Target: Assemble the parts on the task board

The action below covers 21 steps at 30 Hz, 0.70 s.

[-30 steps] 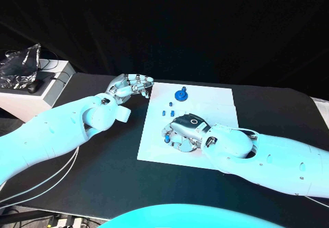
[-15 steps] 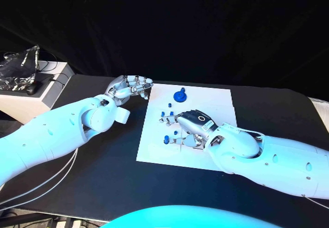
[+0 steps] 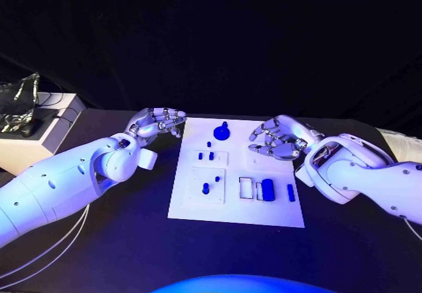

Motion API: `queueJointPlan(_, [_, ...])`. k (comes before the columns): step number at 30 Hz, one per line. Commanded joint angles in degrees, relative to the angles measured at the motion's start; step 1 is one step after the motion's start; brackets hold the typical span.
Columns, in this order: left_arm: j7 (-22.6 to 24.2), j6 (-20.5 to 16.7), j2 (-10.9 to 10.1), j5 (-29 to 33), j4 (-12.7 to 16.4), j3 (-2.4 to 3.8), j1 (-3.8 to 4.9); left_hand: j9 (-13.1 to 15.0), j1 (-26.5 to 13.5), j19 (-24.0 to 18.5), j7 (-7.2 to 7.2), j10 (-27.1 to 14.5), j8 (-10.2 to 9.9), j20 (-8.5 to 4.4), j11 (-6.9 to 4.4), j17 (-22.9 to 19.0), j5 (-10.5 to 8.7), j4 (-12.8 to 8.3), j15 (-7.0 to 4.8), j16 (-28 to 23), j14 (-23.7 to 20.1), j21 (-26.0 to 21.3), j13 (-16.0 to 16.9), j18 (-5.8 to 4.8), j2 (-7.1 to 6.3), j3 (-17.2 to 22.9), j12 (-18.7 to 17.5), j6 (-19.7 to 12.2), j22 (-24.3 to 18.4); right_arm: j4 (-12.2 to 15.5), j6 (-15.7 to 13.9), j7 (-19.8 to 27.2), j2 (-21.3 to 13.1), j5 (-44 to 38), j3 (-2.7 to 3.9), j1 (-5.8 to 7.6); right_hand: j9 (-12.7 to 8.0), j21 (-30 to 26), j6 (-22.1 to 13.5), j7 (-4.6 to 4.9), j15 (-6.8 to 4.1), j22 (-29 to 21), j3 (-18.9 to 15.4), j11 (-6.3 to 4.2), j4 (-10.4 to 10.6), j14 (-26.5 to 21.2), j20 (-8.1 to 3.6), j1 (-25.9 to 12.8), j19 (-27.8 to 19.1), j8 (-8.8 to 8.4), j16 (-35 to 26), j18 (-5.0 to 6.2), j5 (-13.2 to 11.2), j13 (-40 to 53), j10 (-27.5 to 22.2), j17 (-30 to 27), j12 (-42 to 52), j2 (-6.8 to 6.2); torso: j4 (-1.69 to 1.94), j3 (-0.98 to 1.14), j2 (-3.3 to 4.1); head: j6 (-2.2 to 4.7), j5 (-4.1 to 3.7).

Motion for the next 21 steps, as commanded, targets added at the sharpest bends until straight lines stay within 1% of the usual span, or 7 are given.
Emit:
queueJointPlan(1, [0.49, 0.58, -0.07, 0.27, 0.49, 0.02, -0.21, -0.07, 0.03, -0.07, -0.12, -0.10, 0.15, 0.08, 0.03, -0.04, 0.09, 0.05, 0.28, -0.35, -0.05, 0.36, -0.09, 0.31, 0.40, -0.27, -0.12, -0.32, 0.07, 0.20, 11.64, -8.54, -1.55, 9.69, -0.18, 0.72, 2.46, 2.45, 0.56, -0.45, -0.76, 4.74, -0.06, -0.70, -0.10, 2.33, -0.51, -2.63, 1.48, 1.74, 1.70, -1.24, 1.90, 17.28, 5.14, 4.03, 14.77, 0.40, -0.61, -0.08, -0.35, 0.17, -1.73])
queueJointPlan(4, [0.52, 0.55, -0.22, 0.27, 0.79, 0.02, -0.43, -0.05, 0.03, -0.09, -0.28, -0.05, 0.26, 0.08, -0.03, -0.04, 0.10, 0.07, 0.25, -0.35, -0.05, 0.35, -0.10, 0.32, 0.49, -0.25, -0.10, -0.17, 0.08, 0.42, 15.40, -12.79, -3.08, 11.23, -0.24, 1.40, 4.58, 4.94, 0.90, -1.00, -0.93, 6.29, -0.26, -0.88, -0.06, 3.22, -0.87, -3.31, 2.11, 3.09, 3.74, -1.64, 6.69, 25.36, 8.66, 9.37, 21.07, 0.07, -0.71, 0.00, -0.51, 0.03, -2.48])
queueJointPlan(5, [0.53, 0.52, -0.30, 0.27, 0.94, 0.02, -0.55, -0.05, 0.03, -0.09, -0.28, -0.05, 0.26, 0.08, -0.03, -0.04, 0.10, 0.07, 0.25, -0.35, -0.05, 0.35, -0.10, 0.32, 0.49, -0.25, -0.10, -0.17, 0.08, 0.51, 16.54, -14.68, -3.70, 11.69, -0.29, 1.69, 6.05, 6.44, 0.75, -1.10, -0.95, 7.23, -0.65, -0.98, 0.11, 3.88, -0.94, -4.22, 2.45, 3.80, 5.19, -1.95, 10.33, 28.36, 10.05, 13.43, 23.32, -0.67, -0.76, 0.02, -0.55, -0.02, -2.91])
queueJointPlan(8, [0.47, 0.44, -0.58, 0.27, 1.41, 0.01, -0.97, -0.07, 0.01, -0.10, -0.38, 0.03, 0.24, 0.08, -0.07, -0.03, 0.09, 0.10, 0.23, -0.35, -0.05, 0.35, -0.11, 0.33, 0.51, -0.26, -0.07, -0.23, 0.08, 0.89, 19.19, -20.09, -5.27, 12.15, -0.45, 2.33, 8.33, 8.80, 0.75, -1.39, -1.01, 8.69, -1.44, -1.13, 0.11, 4.76, -0.98, -6.88, 2.94, 4.88, 7.02, -2.37, 13.95, 31.68, 11.85, 18.85, 25.78, -0.65, -0.99, 0.07, -0.74, 0.09, -3.68])
queueJointPlan(10, [0.36, 0.34, -0.77, 0.22, 1.75, 0.01, -1.29, -0.13, -0.09, -0.12, -0.48, 0.25, 0.14, 0.06, -0.15, -0.02, 0.07, 0.15, 0.18, -0.34, -0.04, 0.34, -0.10, 0.34, 0.48, -0.31, 0.03, -0.42, 0.09, 1.26, 21.45, -23.36, -6.22, 11.64, -0.54, 2.60, 10.67, 9.60, 0.83, -1.72, -1.17, 9.27, -2.18, -1.38, 0.22, 5.17, -1.10, -10.00, 3.07, 6.05, 7.80, -2.51, 20.28, 33.45, 12.91, 21.36, 27.08, -0.30, -1.11, 0.09, -0.87, 0.01, -4.07])
queueJointPlan(16, [0.21, 0.16, -1.14, 0.04, 2.51, 0.01, -1.95, -0.23, -0.32, -0.12, -0.58, 0.59, 0.00, 0.04, -0.26, 0.01, 0.06, 0.31, 0.10, -0.30, 0.04, 0.30, -0.09, 0.34, 0.42, -0.41, 0.17, -0.71, 0.08, 2.47, 24.93, -30.60, -7.29, 10.92, -2.00, 3.02, 14.82, 11.22, 0.50, -2.18, -1.42, 10.33, -4.11, -1.74, 0.30, 5.69, -1.27, -16.56, 3.42, 7.51, 8.56, -2.81, 18.85, 34.46, 13.54, 24.20, 27.76, -0.09, -1.38, 0.02, -1.33, -0.66, -4.46])
queueJointPlan(21, [0.20, 0.18, -1.13, 0.01, 2.68, 0.01, -2.17, -0.26, -0.37, -0.12, -0.59, 0.65, -0.05, 0.04, -0.29, 0.02, 0.06, 0.34, 0.09, -0.29, 0.05, 0.29, -0.10, 0.35, 0.39, -0.43, 0.18, -0.79, 0.07, 3.11, 23.63, -32.34, -6.48, 10.84, -2.92, 2.95, 15.96, 13.89, 0.10, -2.22, -1.45, 11.67, -4.51, -1.79, 0.32, 6.05, -1.34, -17.62, 4.12, 7.61, 8.99, -3.35, 17.86, 35.58, 14.35, 25.91, 28.66, -0.01, -1.50, -0.02, -1.49, -0.92, -4.56])
